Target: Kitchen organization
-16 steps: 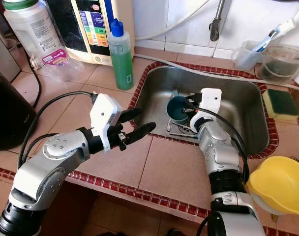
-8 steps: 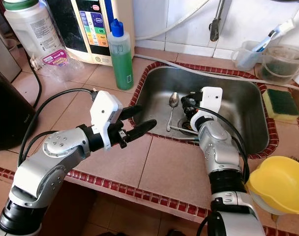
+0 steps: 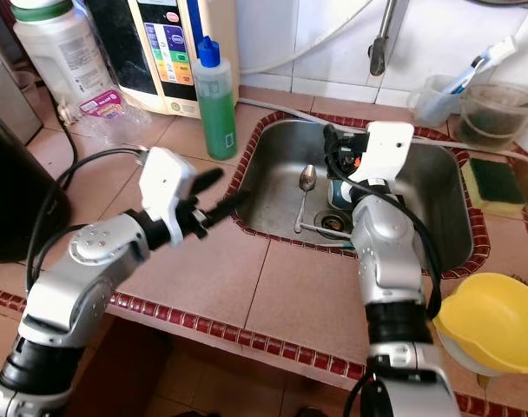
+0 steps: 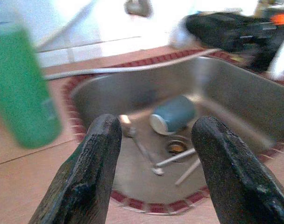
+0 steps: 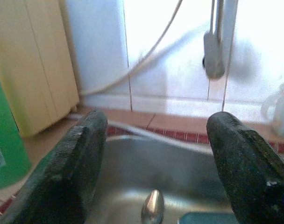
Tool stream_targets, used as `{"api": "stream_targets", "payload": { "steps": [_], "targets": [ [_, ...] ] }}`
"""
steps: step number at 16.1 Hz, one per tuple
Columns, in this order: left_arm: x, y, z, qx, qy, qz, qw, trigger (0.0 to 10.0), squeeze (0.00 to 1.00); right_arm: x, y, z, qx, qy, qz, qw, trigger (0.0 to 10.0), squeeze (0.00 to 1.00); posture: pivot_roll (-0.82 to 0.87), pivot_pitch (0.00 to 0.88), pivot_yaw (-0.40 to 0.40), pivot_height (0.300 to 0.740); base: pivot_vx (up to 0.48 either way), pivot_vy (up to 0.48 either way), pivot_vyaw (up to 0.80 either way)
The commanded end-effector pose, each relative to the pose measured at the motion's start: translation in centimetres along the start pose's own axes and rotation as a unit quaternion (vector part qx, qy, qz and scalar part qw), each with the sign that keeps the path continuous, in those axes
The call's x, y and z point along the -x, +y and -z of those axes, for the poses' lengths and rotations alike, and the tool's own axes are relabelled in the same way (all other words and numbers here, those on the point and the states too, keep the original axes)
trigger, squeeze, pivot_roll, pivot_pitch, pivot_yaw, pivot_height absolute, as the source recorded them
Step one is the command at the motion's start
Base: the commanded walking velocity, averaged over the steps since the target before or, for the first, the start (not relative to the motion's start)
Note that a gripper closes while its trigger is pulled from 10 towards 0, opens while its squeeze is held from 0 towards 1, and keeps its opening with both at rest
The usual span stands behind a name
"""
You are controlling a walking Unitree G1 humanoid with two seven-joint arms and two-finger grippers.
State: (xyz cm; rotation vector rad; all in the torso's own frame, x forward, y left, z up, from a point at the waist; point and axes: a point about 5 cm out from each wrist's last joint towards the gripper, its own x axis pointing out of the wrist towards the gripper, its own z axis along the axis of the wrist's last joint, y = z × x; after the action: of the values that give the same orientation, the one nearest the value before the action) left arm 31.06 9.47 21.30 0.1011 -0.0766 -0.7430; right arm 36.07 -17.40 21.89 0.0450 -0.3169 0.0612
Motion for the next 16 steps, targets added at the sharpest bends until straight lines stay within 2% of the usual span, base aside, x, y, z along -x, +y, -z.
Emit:
{"api": "stream_targets", "payload": {
  "steps": [1, 2, 3, 4, 5, 6, 13, 16],
  "targets": [
    [0.1, 0.9, -0.2, -0.004, -0.009, -0.025, 1.0, 10.0, 0.0, 0.3, 0.2, -0.6, 0.006, -0.02, 0.002, 1.0, 10.0, 1.0, -0.15, 0.063, 0.04, 0.74, 0.0, 0.0, 0.0],
    [0.2, 1.3, -0.2, 0.0, -0.013, -0.035, 0.999, 10.0, 0.0, 0.4, 0.2, -0.6, 0.009, -0.024, 0.004, 1.0, 10.0, 1.0, -0.15, 0.055, 0.04, 0.74, 0.0, 0.0, 0.0],
    [0.5, 2.3, -0.1, 0.01, -0.032, -0.066, 0.997, 10.0, 0.0, 1.0, 0.0, -0.8, 0.015, -0.038, 0.019, 0.999, 10.0, 1.0, -0.16, 0.039, 0.041, 0.74, 0.0, 0.0, 0.0],
    [0.5, 2.4, -0.1, 0.01, -0.035, -0.069, 0.997, 10.0, 0.0, 1.1, -0.1, -0.9, 0.016, -0.042, 0.022, 0.999, 10.0, 1.0, -0.16, 0.039, 0.041, 0.74, 0.0, 0.0, 0.0],
    [0.7, 2.6, 0.1, 0.01, -0.04, -0.082, 0.996, 10.0, 0.0, 1.5, 0.0, -1.1, 0.027, -0.057, 0.023, 0.998, 10.0, 0.26, -0.16, 0.028, 0.042, 0.74, 0.0, 0.0, 0.0],
    [0.8, 2.8, 0.3, 0.007, -0.04, -0.09, 0.995, 10.0, 0.0, 1.7, 0.1, -1.3, 0.029, -0.063, 0.024, 0.997, 10.0, 0.0, -0.16, 0.026, 0.042, 0.74, 0.0, 0.0, 0.0],
    [1.4, 4.1, 0.2, 0.008, -0.068, -0.121, 0.99, 10.0, 0.0, 2.1, 0.7, -1.5, 0.045, -0.077, 0.02, 0.996, 10.0, 0.0, -0.17, 0.001, 0.038, 0.74, 0.0, 0.0, 0.0],
    [1.6, 4.1, 0.3, 0.007, -0.073, -0.123, 0.99, 10.0, 0.0, 2.3, 0.7, -1.3, 0.055, -0.077, 0.018, 0.995, 10.0, 0.0, -0.17, 0.0, 0.039, 0.74, 0.0, -0.338, 0.0]
  ]
}}
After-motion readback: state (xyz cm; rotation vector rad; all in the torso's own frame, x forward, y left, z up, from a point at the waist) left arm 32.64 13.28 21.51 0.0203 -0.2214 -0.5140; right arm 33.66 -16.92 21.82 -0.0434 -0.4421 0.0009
